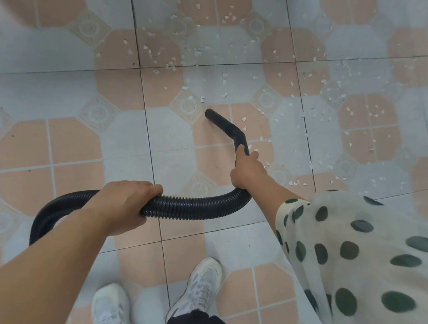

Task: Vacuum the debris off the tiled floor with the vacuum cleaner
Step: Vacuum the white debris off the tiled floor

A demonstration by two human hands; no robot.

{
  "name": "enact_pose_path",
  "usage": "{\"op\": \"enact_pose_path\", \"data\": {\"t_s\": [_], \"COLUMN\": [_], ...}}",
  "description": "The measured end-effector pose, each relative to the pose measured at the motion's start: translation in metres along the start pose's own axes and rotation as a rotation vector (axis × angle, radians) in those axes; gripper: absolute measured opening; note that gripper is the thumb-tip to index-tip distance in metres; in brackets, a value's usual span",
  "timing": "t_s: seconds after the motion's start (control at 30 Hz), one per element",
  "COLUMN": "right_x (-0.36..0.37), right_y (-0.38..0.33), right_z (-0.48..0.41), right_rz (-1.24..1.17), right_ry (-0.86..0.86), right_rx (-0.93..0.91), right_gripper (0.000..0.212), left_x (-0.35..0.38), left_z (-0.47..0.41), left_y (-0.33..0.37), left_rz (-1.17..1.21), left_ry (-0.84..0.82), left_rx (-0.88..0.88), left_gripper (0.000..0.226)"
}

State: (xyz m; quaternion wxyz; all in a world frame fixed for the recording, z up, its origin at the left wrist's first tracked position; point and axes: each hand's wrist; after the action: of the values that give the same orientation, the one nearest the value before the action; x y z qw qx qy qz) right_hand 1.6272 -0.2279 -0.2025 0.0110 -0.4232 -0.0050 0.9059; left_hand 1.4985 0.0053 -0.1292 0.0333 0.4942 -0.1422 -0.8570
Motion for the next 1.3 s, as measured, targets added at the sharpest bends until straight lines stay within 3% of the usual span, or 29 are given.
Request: {"op": "enact_pose_path", "data": {"t_s": [0.93, 1.3], "right_x": [-0.034, -0.065], "right_y": [-0.2, -0.209], "right_z": [-0.051, -0.096], "right_rz": [-0.139, -0.117], "right_ry": [0.045, 0.031], "right_rx": [0.105, 0.118], "right_gripper": [0.075, 0.07], "left_x": [-0.071, -0.099], "left_z": [-0.035, -0.08], "left_y": [-0.226, -0.24], "left_rz": [0.057, 0.103], "left_ry": [0.104, 0.123], "left_rx": [0.06, 0.068], "left_gripper": [0.024, 0.027]}}
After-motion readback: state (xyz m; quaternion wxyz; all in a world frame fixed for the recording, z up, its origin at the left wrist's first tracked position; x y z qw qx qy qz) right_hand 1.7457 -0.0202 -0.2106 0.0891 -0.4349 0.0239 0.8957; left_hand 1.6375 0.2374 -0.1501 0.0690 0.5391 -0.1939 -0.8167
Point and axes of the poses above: each hand's wrist, its own z-axis away from the middle knuckle, its own x-axis out of the palm, y = z × x, and after that the axes turned 11 degrees about y, right-handed
